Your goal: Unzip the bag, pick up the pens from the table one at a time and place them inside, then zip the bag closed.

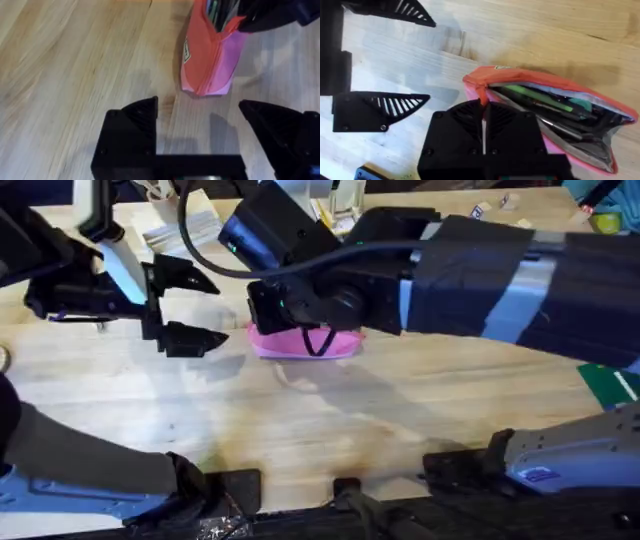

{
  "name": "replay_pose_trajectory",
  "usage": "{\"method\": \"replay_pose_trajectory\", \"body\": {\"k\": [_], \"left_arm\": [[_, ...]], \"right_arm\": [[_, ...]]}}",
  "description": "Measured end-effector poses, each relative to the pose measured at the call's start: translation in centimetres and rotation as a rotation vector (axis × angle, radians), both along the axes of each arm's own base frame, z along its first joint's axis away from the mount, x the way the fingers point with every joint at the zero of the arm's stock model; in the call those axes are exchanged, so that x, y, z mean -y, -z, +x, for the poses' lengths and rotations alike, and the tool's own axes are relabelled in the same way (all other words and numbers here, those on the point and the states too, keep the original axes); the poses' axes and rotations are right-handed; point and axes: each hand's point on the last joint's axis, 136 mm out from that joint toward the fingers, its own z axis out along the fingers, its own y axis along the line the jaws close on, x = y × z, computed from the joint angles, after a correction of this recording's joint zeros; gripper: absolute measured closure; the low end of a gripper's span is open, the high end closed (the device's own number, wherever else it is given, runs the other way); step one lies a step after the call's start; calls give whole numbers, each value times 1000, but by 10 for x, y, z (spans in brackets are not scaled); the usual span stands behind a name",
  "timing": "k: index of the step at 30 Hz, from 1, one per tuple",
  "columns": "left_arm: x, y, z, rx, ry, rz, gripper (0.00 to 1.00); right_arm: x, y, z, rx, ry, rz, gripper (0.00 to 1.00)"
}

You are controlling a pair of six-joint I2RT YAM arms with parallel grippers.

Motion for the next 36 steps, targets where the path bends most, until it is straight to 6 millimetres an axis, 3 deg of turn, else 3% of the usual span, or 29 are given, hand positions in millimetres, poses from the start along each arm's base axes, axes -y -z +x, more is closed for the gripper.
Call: {"method": "replay_pose_trajectory", "body": {"k": [9,19,24,26,29,36], "left_arm": [[37,0,-4,-3,114,-12,7],[64,23,-8,-113,176,-71,10],[71,21,-7,-109,184,-91,339],[71,20,-5,-108,178,-100,527],[72,19,-4,-96,178,-107,915],[72,19,-4,-96,177,-109,956]], "right_arm": [[0,0,0,0,-1,0,972],[0,0,0,2,-3,-2,971],[0,0,0,2,-3,-2,971],[0,0,0,1,-3,-1,971],[0,0,0,2,-3,-1,971],[3,1,0,2,-15,-19,972]]}}
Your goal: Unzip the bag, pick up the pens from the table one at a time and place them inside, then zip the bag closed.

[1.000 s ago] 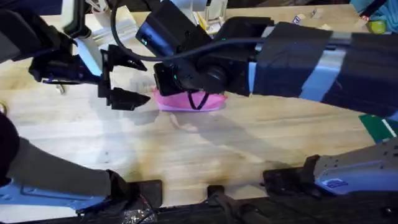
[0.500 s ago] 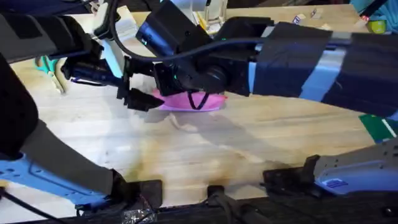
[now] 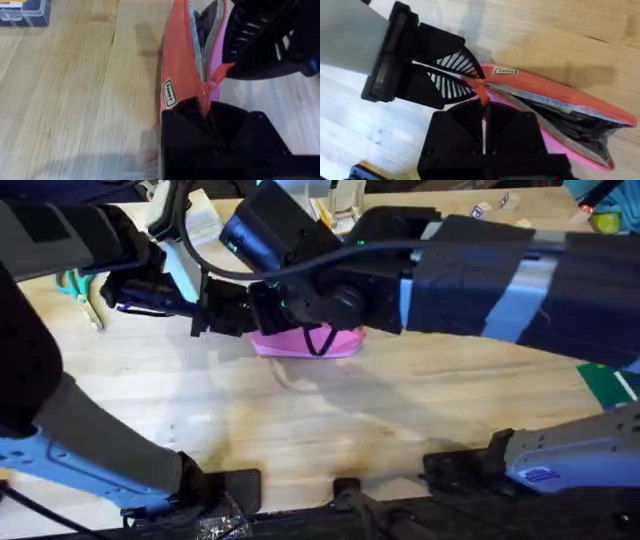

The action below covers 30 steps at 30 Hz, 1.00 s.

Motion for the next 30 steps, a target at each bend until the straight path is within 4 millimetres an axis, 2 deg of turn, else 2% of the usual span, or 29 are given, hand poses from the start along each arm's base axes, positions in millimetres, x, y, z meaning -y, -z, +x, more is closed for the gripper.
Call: {"method": "replay_pose_trajectory", "body": {"k": [6,14,22,30], "left_arm": [[2,-1,0,3,1,-7,956],[1,0,1,7,0,-3,958],[2,-1,0,5,5,-5,958],[3,-1,0,5,7,-5,958]], "right_arm": [[22,7,5,-45,21,-42,972],[100,-5,30,-97,183,-93,972],[161,6,24,-215,272,-196,972],[194,13,18,-301,334,-238,971]]}}
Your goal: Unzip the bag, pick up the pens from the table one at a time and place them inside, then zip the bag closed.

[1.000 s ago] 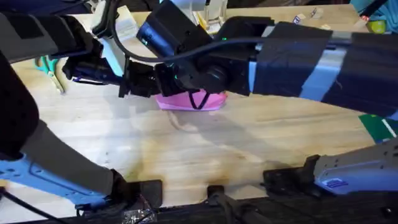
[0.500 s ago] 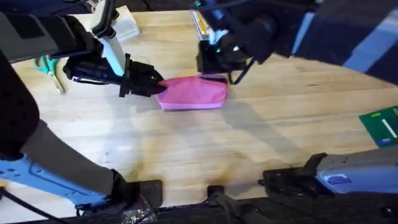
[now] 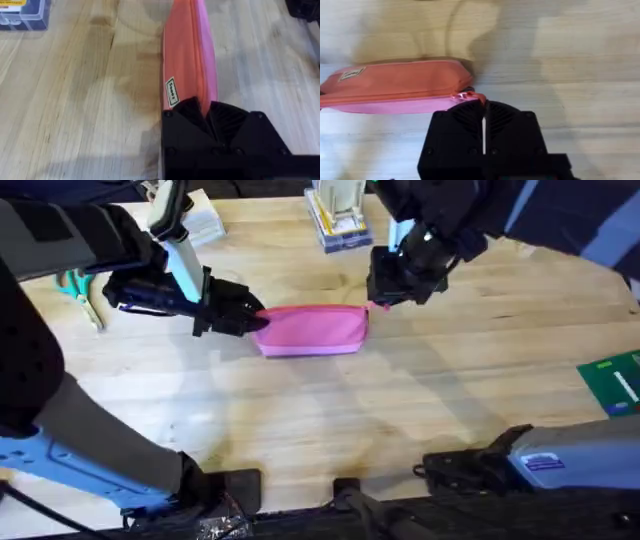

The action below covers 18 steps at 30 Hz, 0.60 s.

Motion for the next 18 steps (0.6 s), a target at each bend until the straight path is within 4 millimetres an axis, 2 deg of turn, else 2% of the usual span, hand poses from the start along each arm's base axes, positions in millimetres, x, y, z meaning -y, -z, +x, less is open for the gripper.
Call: {"method": "replay_pose_trajectory", "body": {"k": [8,18], "left_arm": [[4,-2,-1,1,8,-11,958],[4,-2,-1,1,9,-10,958]], "right_arm": [[10,3,3,-19,40,25,971],[25,44,-15,-89,48,-25,971]]}}
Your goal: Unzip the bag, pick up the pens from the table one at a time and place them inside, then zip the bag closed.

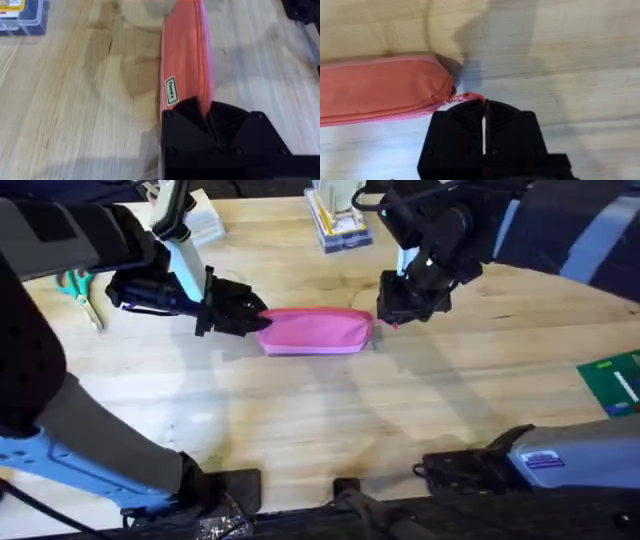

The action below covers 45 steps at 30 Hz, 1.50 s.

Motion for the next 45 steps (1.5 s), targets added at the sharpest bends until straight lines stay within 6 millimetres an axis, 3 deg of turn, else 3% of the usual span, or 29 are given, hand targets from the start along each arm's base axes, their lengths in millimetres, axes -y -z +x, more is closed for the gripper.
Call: {"method": "replay_pose_trajectory", "body": {"k": [7,13,14,15,19,21,22,27,28,39,45], "left_arm": [[0,0,0,0,0,0,958],[-4,3,0,-1,-4,18,958],[-5,3,0,0,-5,18,958],[-5,3,1,2,-5,19,958],[-5,4,2,9,-5,22,956],[-5,4,3,15,-5,23,901],[-6,4,3,22,-4,23,821],[-7,3,4,18,-14,17,57],[-7,3,5,19,-15,16,23],[-8,2,7,29,-18,15,6],[-16,-27,14,54,-47,43,4]], "right_arm": [[0,-1,2,12,2,1,957],[15,-28,7,82,22,-32,123],[15,-35,8,104,20,-28,36],[15,-43,9,130,19,-21,12],[19,-68,6,200,-1,-7,3],[22,-77,0,217,-15,-5,3],[23,-81,-3,225,-22,-5,3],[30,-97,-17,251,-53,-5,3],[31,-100,-19,259,-58,-4,3],[36,-120,-29,324,-137,-11,3],[38,-130,-33,360,-211,-28,4]]}}
